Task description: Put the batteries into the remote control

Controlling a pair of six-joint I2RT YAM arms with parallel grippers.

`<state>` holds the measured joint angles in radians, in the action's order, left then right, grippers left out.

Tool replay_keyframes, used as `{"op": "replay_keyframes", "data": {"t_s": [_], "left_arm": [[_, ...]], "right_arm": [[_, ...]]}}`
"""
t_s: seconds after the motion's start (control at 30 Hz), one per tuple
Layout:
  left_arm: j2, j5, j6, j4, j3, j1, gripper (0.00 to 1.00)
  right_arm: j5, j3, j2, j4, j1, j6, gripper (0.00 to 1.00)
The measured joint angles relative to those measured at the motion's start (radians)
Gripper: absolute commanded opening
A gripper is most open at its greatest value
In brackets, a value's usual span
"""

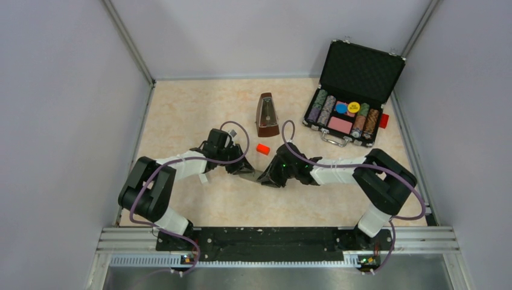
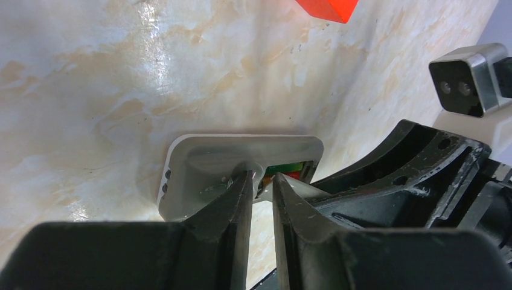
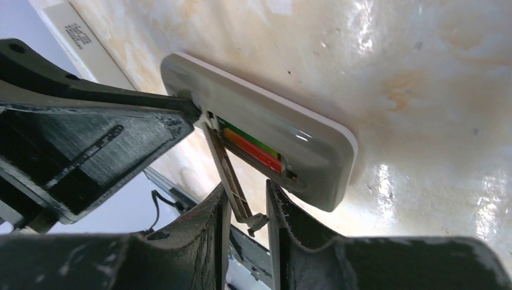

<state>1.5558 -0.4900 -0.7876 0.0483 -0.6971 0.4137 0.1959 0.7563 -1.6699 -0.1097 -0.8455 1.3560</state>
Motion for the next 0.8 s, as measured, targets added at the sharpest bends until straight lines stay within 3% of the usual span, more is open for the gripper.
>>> {"op": "replay_keyframes", "data": {"t_s": [0.43, 0.8], "left_arm": [[0.000, 0.000, 0.000, 0.000, 0.000, 0.000, 0.24], [0.000, 0.000, 0.000, 0.000, 0.000, 0.000, 0.24]], "right_arm": [[0.006, 0.027, 0.001, 0.074, -0.009, -0.021, 0.42], [-0.032, 0.031, 0.046, 0.144, 0.006, -0.042, 0.34]]}}
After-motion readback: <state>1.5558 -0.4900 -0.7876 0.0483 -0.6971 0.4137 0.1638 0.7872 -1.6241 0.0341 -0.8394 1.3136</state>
